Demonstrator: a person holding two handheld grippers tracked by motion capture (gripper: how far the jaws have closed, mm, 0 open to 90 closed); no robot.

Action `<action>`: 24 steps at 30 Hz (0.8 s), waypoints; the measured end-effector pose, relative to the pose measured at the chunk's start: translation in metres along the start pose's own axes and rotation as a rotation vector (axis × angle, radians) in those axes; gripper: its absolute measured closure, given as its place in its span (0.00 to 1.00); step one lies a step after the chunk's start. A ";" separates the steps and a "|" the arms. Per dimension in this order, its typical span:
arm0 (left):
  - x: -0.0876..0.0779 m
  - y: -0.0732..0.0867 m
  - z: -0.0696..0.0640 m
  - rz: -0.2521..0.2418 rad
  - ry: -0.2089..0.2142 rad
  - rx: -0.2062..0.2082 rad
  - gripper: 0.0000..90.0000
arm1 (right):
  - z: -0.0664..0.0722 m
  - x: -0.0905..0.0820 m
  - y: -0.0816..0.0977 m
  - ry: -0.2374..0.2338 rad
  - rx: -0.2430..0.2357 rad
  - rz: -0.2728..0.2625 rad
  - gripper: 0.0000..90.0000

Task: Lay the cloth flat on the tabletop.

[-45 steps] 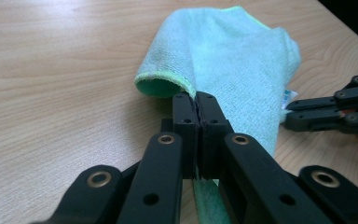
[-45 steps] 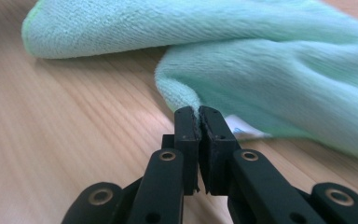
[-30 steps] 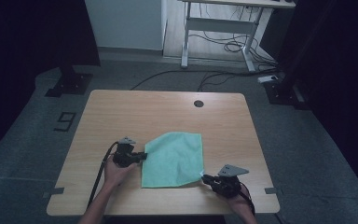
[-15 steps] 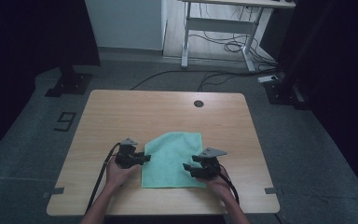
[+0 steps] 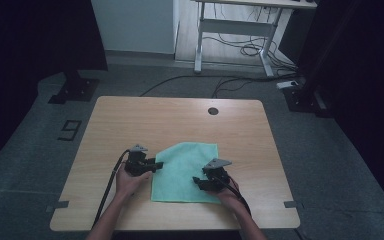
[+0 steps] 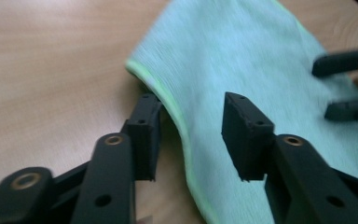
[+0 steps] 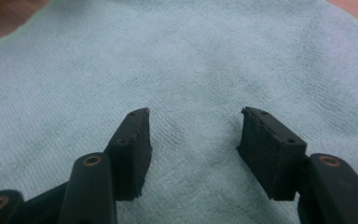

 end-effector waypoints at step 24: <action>0.016 -0.043 0.004 -0.016 -0.061 0.109 0.88 | -0.009 -0.008 0.006 -0.017 0.005 -0.003 0.59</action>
Point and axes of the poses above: each handheld gripper's, and its own axes: x roughly forward along the jaws, y roughly out of its underside, z roughly to its left, the point moved 1 cm from there along x, roughly forward along the jaws, and after that the axes turned 8 degrees about y, right-handed, at the moved point
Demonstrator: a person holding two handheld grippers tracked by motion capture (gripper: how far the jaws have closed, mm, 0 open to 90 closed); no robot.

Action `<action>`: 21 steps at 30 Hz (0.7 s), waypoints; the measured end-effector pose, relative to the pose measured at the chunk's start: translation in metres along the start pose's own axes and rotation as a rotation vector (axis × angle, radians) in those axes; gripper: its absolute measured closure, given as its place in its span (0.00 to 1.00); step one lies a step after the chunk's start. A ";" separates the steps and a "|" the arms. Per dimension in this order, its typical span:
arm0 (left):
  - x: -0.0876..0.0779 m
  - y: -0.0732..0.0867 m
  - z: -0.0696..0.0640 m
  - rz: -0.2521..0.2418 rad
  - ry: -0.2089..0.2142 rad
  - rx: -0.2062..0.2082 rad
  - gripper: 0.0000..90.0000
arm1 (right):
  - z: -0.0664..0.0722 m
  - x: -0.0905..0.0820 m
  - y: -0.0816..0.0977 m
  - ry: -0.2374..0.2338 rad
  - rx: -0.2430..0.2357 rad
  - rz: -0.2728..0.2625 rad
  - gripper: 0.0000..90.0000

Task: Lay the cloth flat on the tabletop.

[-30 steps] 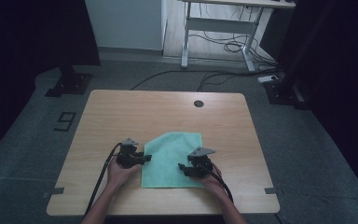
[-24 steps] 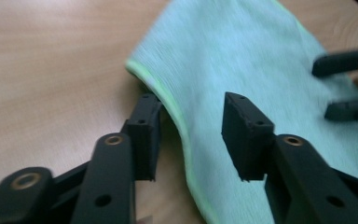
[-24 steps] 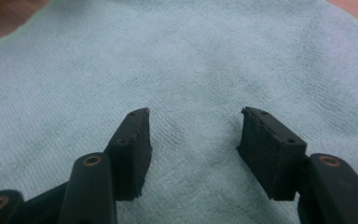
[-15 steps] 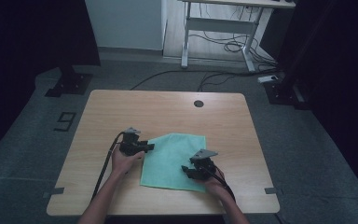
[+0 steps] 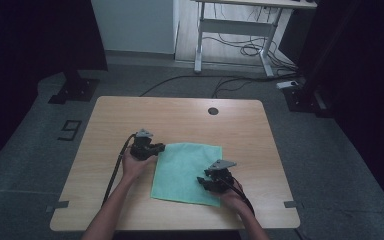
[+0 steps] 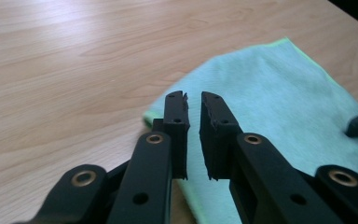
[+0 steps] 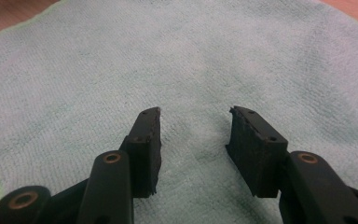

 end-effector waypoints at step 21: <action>0.002 0.001 -0.009 -0.059 -0.051 0.068 0.97 | -0.008 -0.004 0.004 -0.007 0.015 -0.004 0.60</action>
Point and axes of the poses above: each handheld gripper's, and its own axes: x roughly forward along the jaws, y roughly out of its underside, z roughly to its left, the point moved 1 cm from there along x, roughly forward along the jaws, and after that the axes turned 8 degrees about y, right-handed, at the moved point
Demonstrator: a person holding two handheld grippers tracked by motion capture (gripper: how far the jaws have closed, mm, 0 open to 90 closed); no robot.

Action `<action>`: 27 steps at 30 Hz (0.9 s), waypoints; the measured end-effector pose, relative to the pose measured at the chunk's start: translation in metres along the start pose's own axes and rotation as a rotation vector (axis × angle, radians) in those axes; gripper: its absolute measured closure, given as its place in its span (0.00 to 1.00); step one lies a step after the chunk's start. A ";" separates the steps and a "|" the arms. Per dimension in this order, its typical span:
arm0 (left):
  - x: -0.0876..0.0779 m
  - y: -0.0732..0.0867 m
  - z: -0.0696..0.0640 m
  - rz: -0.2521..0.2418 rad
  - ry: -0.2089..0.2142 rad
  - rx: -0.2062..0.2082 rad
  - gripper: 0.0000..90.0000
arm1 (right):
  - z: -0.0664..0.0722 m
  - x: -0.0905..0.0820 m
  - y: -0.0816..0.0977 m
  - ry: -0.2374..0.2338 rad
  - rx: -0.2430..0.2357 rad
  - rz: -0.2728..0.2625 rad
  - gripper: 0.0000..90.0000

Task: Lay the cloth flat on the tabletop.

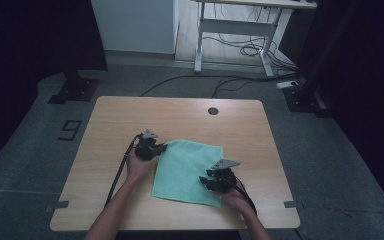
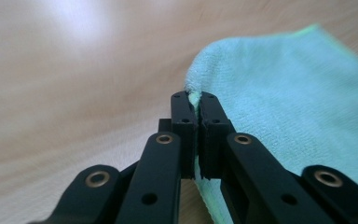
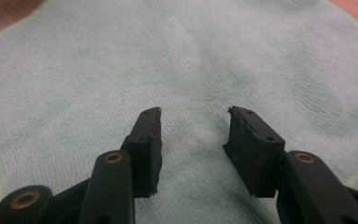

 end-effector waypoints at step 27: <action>0.022 0.010 0.008 0.150 -0.039 -0.091 0.52 | -0.016 -0.007 0.002 -0.001 0.021 0.031 0.55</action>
Point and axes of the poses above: each handheld gripper's, and its own axes: x roughly forward along the jaws, y roughly out of its underside, z roughly to its left, the point moved 1 cm from there along x, roughly forward along the jaws, and after that the axes turned 8 degrees about y, right-handed, at the moved point
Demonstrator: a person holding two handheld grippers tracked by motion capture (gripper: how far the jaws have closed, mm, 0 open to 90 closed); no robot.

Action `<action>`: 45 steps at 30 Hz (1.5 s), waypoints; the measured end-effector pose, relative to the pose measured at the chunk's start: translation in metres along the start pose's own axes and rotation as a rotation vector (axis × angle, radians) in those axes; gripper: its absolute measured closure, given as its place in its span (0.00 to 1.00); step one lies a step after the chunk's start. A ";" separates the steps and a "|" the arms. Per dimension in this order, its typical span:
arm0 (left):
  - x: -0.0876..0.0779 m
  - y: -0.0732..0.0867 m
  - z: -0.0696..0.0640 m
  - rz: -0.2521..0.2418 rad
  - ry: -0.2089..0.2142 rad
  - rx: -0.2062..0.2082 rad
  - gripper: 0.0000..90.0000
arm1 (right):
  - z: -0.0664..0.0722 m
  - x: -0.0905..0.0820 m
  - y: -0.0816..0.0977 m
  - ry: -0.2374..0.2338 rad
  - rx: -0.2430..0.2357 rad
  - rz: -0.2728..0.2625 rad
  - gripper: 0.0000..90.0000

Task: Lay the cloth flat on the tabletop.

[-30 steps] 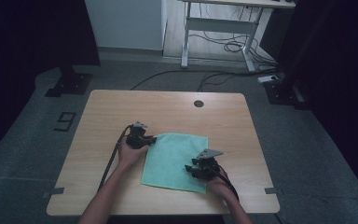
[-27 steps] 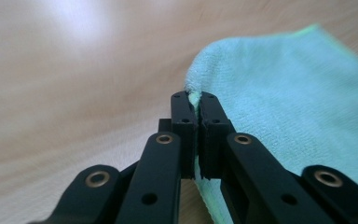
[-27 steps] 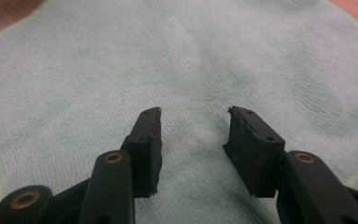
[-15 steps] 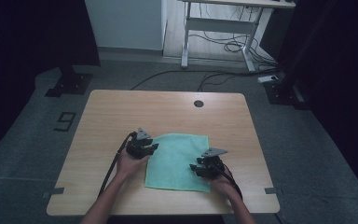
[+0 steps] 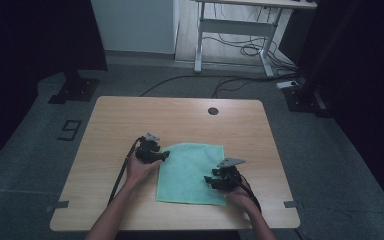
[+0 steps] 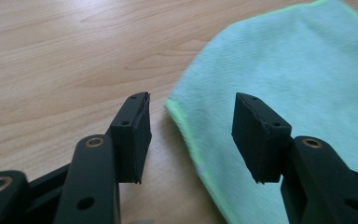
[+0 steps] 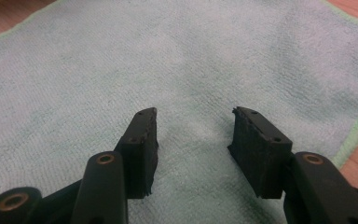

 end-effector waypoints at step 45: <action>0.010 0.007 -0.068 0.015 0.170 0.253 0.63 | -0.007 -0.002 0.002 -0.004 0.019 -0.003 0.57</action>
Point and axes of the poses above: each handheld gripper's, and its own axes: x roughly forward along the jaws, y roughly out of its underside, z roughly to its left, the point moved 1 cm from there along x, roughly forward along the jaws, and after that the axes turned 8 degrees about y, right-handed, at the moved point
